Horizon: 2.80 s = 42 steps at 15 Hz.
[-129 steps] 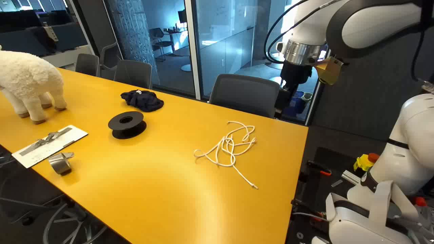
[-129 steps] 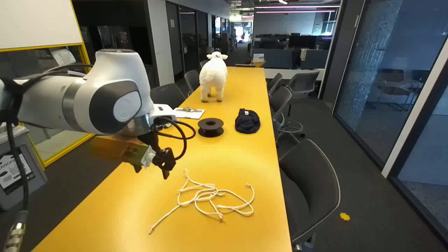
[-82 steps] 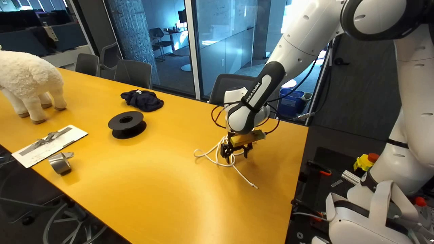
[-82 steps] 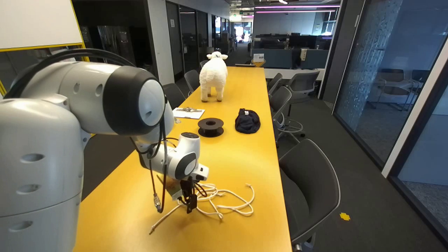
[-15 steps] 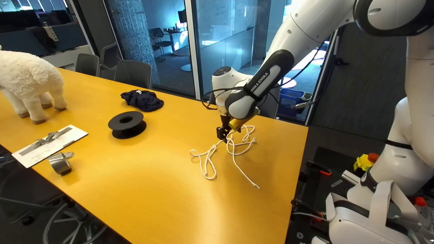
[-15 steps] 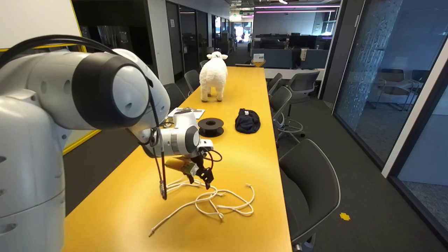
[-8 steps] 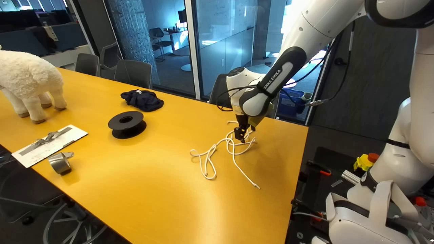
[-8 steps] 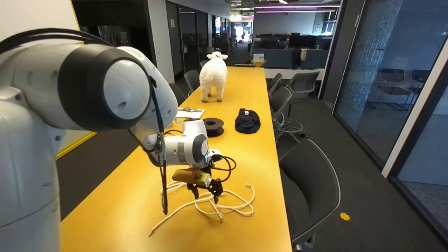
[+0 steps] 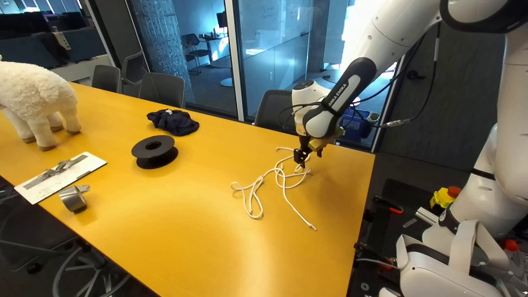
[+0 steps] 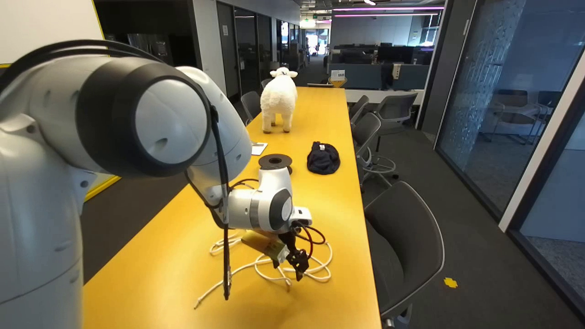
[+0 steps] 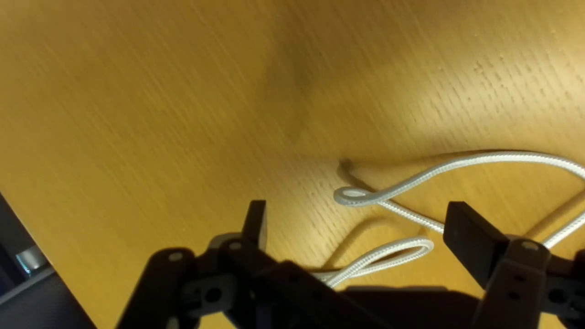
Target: Separate the two white ropes
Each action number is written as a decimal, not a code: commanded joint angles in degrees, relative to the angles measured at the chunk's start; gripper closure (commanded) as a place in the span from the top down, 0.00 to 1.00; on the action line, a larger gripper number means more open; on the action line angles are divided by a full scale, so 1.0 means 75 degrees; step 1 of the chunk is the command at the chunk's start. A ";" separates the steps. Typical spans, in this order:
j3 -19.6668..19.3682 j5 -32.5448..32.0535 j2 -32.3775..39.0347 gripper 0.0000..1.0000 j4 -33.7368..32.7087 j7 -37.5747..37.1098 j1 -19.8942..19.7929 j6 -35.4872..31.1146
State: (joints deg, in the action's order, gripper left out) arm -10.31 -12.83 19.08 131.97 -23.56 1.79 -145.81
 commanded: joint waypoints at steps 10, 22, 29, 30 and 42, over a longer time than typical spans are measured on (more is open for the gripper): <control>-0.0365 0.1089 0.0798 1.00 0.0127 -0.2342 0.0222 -0.1471; -0.0473 0.1375 0.0858 1.00 0.0106 -0.2777 0.0305 -0.0781; -0.0422 0.1520 0.0838 1.00 0.0094 -0.2802 0.0294 -0.0470; -0.0424 0.1516 0.0839 1.00 0.0093 -0.2808 0.0298 -0.0459; -0.0491 0.1423 0.0746 0.15 0.0106 -0.2841 0.0305 -0.0466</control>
State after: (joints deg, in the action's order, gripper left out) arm -13.67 -2.69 25.85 132.49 -44.27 3.95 -150.13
